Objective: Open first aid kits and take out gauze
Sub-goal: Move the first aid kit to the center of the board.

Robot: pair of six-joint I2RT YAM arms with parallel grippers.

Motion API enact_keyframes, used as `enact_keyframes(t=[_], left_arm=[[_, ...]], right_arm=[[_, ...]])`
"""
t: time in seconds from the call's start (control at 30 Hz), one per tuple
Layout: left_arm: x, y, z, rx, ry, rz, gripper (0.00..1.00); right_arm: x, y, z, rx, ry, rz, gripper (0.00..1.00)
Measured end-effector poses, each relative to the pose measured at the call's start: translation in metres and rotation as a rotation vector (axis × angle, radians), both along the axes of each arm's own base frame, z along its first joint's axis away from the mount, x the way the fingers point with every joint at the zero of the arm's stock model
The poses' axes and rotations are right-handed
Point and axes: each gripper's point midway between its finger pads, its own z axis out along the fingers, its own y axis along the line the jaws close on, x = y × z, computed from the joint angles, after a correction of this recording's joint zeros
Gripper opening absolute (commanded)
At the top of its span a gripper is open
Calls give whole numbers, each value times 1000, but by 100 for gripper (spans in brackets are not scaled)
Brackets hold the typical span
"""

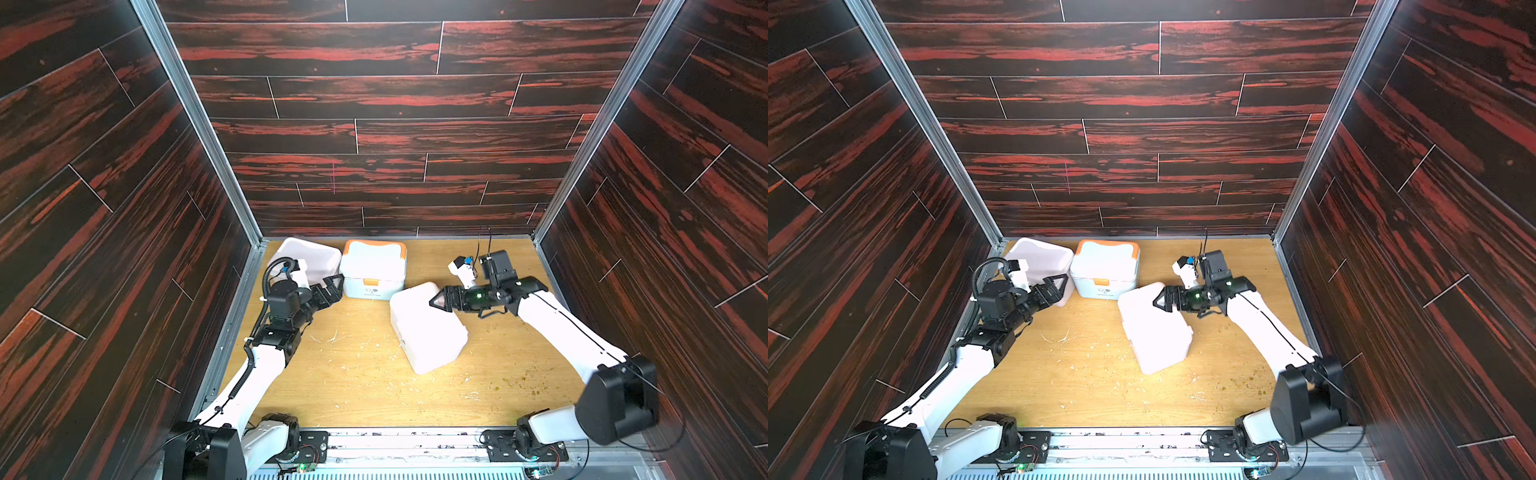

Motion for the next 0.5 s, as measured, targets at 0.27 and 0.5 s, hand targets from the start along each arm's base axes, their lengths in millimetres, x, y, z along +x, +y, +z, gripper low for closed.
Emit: enact_keyframes(t=[0.27, 0.5], left_arm=[[-44, -67, -14, -85, 82, -174, 100], [-76, -90, -43, -210, 214, -214, 100]], right_arm=[[-36, -21, 32, 60, -151, -106, 99], [-31, -37, 29, 46, -205, -221, 98]])
